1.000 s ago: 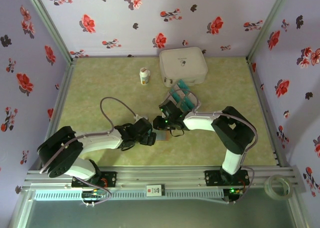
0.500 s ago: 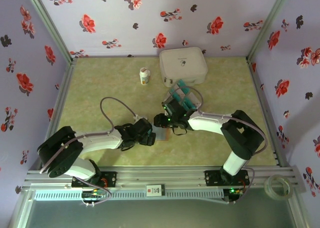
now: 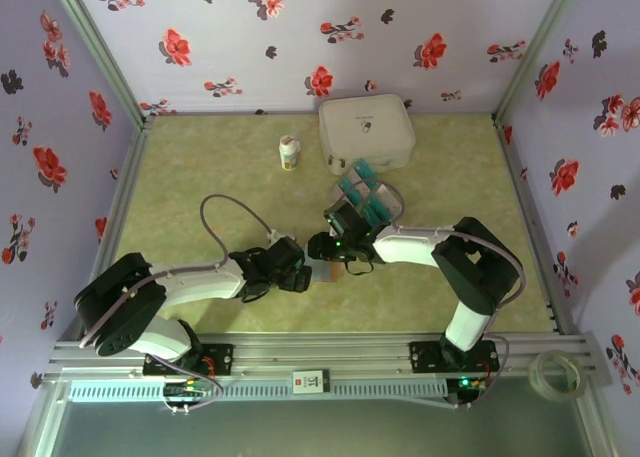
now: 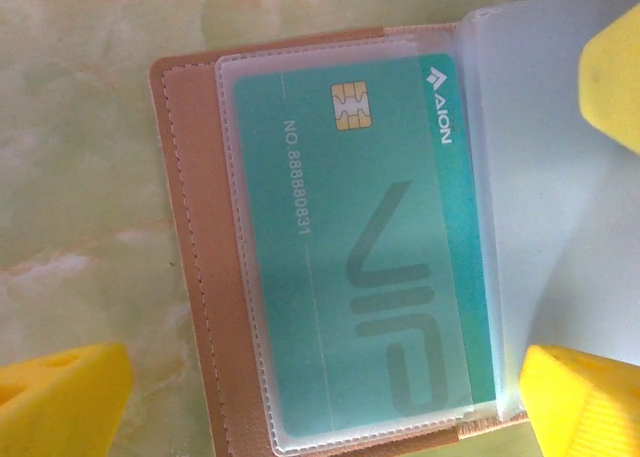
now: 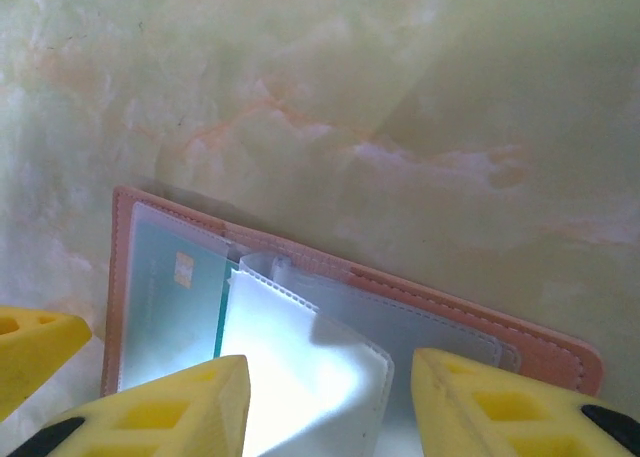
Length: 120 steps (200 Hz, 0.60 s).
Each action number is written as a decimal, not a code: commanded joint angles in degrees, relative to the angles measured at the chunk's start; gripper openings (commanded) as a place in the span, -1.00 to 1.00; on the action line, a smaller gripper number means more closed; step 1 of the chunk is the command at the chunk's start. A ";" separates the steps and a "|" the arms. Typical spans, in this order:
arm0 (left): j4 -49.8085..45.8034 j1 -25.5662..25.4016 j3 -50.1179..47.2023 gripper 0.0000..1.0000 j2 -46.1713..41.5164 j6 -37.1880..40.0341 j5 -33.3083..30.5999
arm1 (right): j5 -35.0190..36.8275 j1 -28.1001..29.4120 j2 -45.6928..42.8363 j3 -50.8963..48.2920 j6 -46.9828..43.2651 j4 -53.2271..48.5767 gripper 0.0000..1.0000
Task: Put the credit cards into the card holder
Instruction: Flip over the card slot on the card holder.
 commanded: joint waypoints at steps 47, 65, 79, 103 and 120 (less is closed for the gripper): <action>-2.39 -0.35 1.60 0.99 -4.54 2.31 -1.66 | -1.46 1.01 -1.44 2.13 0.53 -1.28 -0.11; -3.53 0.08 2.25 0.99 -7.53 2.62 -2.33 | -1.46 1.53 -1.63 3.36 0.33 -2.45 -0.11; -4.46 0.59 2.46 0.99 -10.10 2.53 -2.90 | -1.42 2.05 -1.40 4.30 0.57 -2.74 -0.11; -6.65 1.77 2.02 0.99 -15.80 1.39 -4.76 | -1.21 3.35 -0.12 6.72 0.89 -3.72 -0.11; -7.98 2.78 1.17 0.99 -20.45 -0.51 -5.29 | -0.79 4.45 1.60 8.92 0.94 -4.43 -0.10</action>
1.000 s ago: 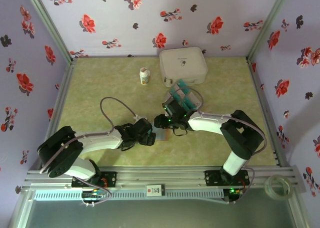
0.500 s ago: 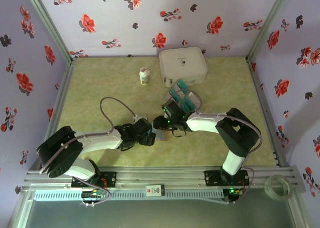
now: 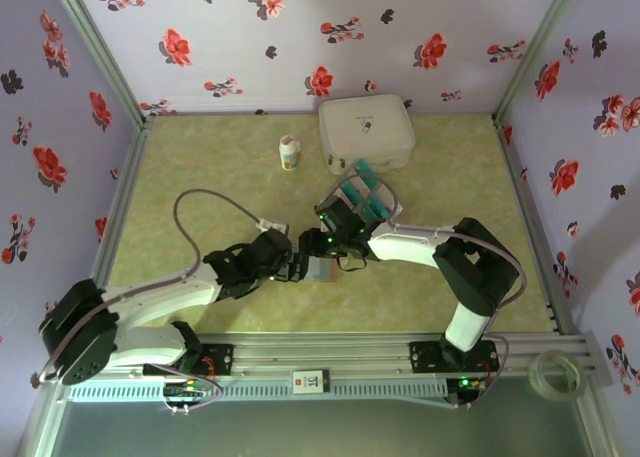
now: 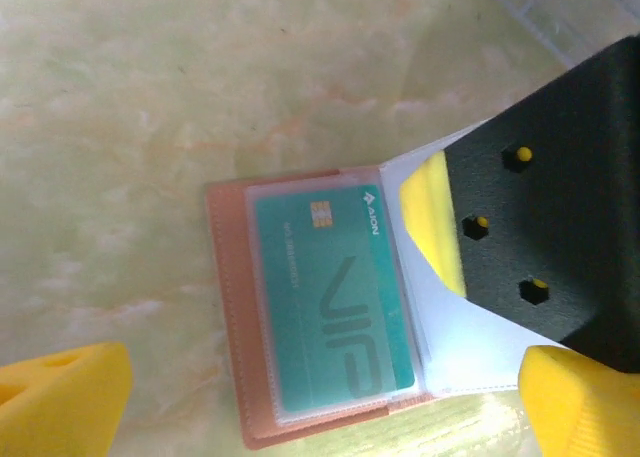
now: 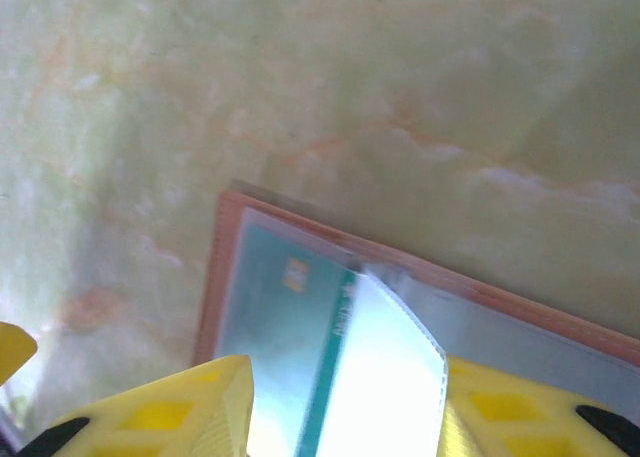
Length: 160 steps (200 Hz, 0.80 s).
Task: Put the credit cards into the card holder
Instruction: Flip over the card slot on the card holder.
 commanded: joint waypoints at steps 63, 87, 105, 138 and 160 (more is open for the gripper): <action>-4.53 3.54 -4.68 0.99 -18.94 -6.14 -6.23 | 1.36 4.47 12.08 12.42 1.92 -2.20 -0.10; -5.05 4.03 -5.49 0.99 -19.81 -6.36 -6.39 | 1.14 4.38 14.63 14.31 2.30 -1.56 -0.12; -5.03 4.27 -5.70 0.99 -19.66 -6.03 -6.30 | 1.06 4.38 14.21 14.72 2.32 -1.77 -0.13; -4.34 5.02 -5.80 0.99 -18.70 -5.16 -6.28 | 1.78 3.75 10.03 14.50 0.92 -3.96 -0.12; -4.03 6.06 -5.27 0.99 -17.01 -4.23 -6.08 | 3.29 2.62 5.42 12.81 -0.65 -6.63 -0.11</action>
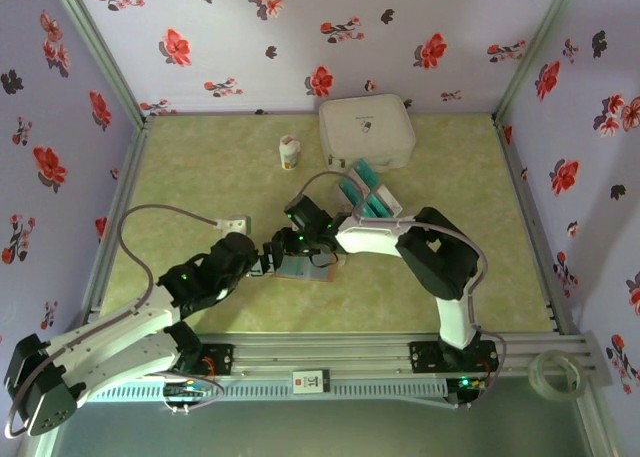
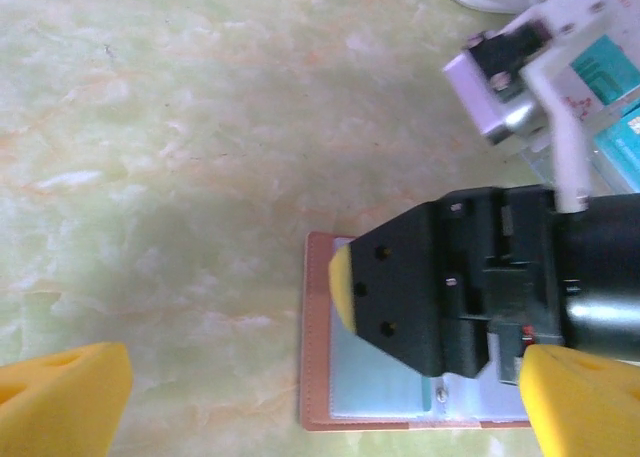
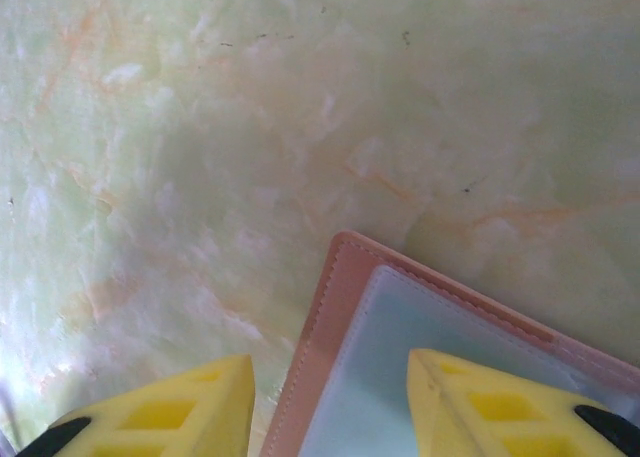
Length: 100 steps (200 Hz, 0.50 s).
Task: Put the credit cards into the card holder
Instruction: Flip over the card slot on the card holder, then move the card holder to the bottom-center of the table.
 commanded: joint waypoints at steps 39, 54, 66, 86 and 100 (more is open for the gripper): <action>0.17 3.21 1.74 0.99 6.33 1.96 -0.34 | 9.29 -2.98 -17.35 -7.80 -5.13 -10.48 -0.07; 0.17 3.89 2.36 0.99 8.51 2.07 0.11 | 12.40 -3.36 -21.31 -10.84 -6.25 -12.95 -0.04; 0.28 4.44 2.85 0.99 10.26 2.36 0.85 | 14.54 -3.56 -24.00 -13.17 -6.67 -14.56 -0.01; 0.44 5.21 3.85 0.99 13.15 2.55 2.13 | 17.21 -3.77 -26.91 -16.51 -6.81 -16.07 0.05; 0.67 5.44 4.45 0.99 15.28 2.70 2.88 | 17.65 -4.05 -27.53 -18.44 -6.62 -16.01 0.06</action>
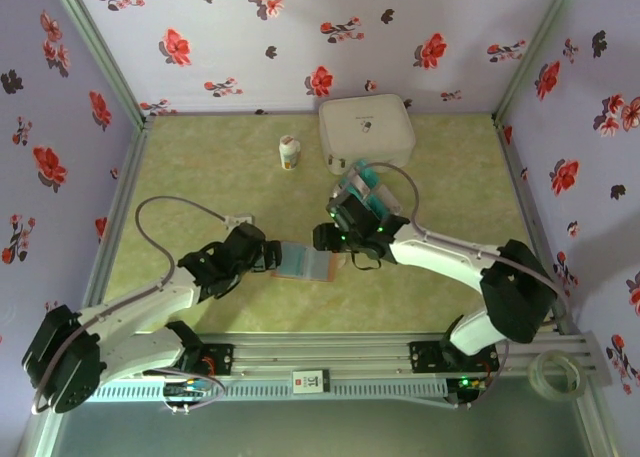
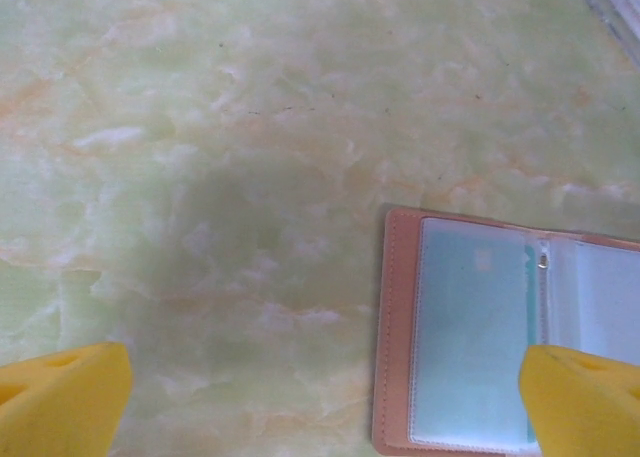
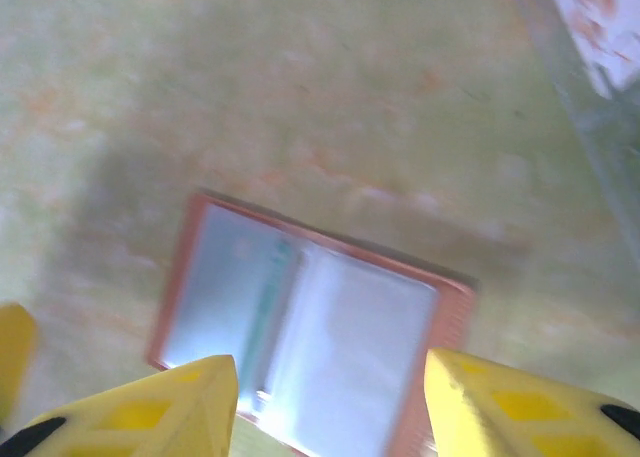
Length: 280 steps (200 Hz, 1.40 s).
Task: Put the credit cards into the card holder
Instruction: Move the card holder to the bottom-center of the table, then pick up the credit card from the storage box.
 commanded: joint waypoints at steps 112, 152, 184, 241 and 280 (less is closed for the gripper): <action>2.94 1.19 3.52 0.99 9.94 2.21 4.26 | 4.91 -2.25 3.86 -6.52 0.63 1.18 -0.73; 4.27 1.18 3.33 0.99 11.18 2.06 5.79 | 8.07 -3.03 2.22 -7.93 2.73 -0.19 -0.86; 5.12 1.19 3.37 0.99 12.12 2.35 6.34 | 8.81 -3.37 -0.01 -9.34 4.08 -0.34 -0.73; 5.77 1.27 4.73 0.99 13.98 2.89 6.95 | 7.47 -6.83 -2.96 1.90 -6.49 -9.16 -0.16; 5.78 3.36 5.11 0.99 14.10 2.53 8.65 | 4.61 -12.13 5.55 16.85 -16.31 -19.04 -0.15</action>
